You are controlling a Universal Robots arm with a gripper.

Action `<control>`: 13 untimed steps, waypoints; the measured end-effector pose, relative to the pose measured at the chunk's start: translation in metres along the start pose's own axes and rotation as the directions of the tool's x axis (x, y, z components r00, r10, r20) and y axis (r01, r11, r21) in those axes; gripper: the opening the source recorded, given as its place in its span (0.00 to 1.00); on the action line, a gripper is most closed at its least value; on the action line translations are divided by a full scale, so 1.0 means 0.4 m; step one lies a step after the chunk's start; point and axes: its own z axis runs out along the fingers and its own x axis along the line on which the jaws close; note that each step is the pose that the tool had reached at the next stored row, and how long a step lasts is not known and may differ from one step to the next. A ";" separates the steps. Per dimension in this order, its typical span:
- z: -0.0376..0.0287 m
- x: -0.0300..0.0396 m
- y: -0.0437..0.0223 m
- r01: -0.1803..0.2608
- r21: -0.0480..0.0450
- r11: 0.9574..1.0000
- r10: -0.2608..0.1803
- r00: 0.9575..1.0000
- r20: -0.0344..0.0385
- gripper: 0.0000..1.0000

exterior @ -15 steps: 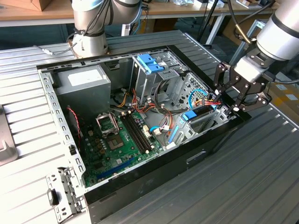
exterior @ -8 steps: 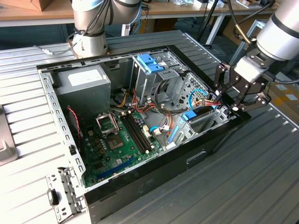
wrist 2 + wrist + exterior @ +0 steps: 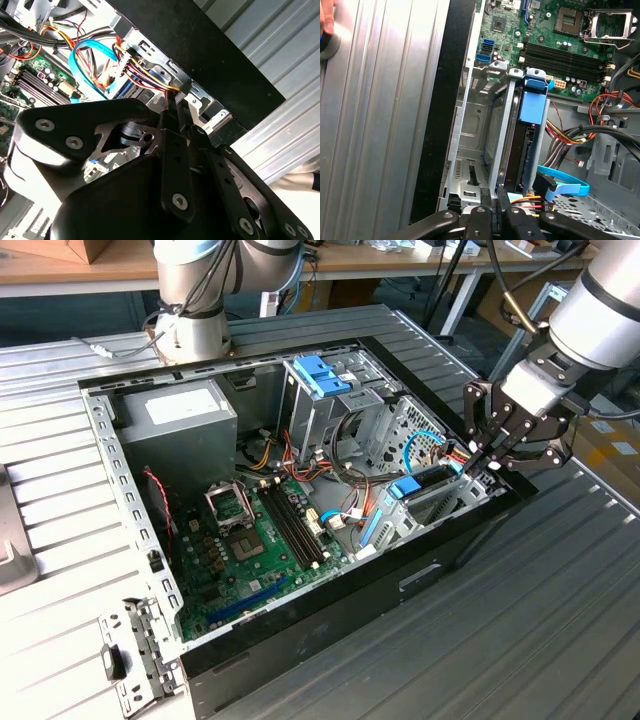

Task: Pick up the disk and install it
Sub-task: 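Insert the first disk wire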

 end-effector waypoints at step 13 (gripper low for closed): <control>-0.020 -0.002 0.001 0.000 0.000 1.000 0.000 1.000 0.001 0.16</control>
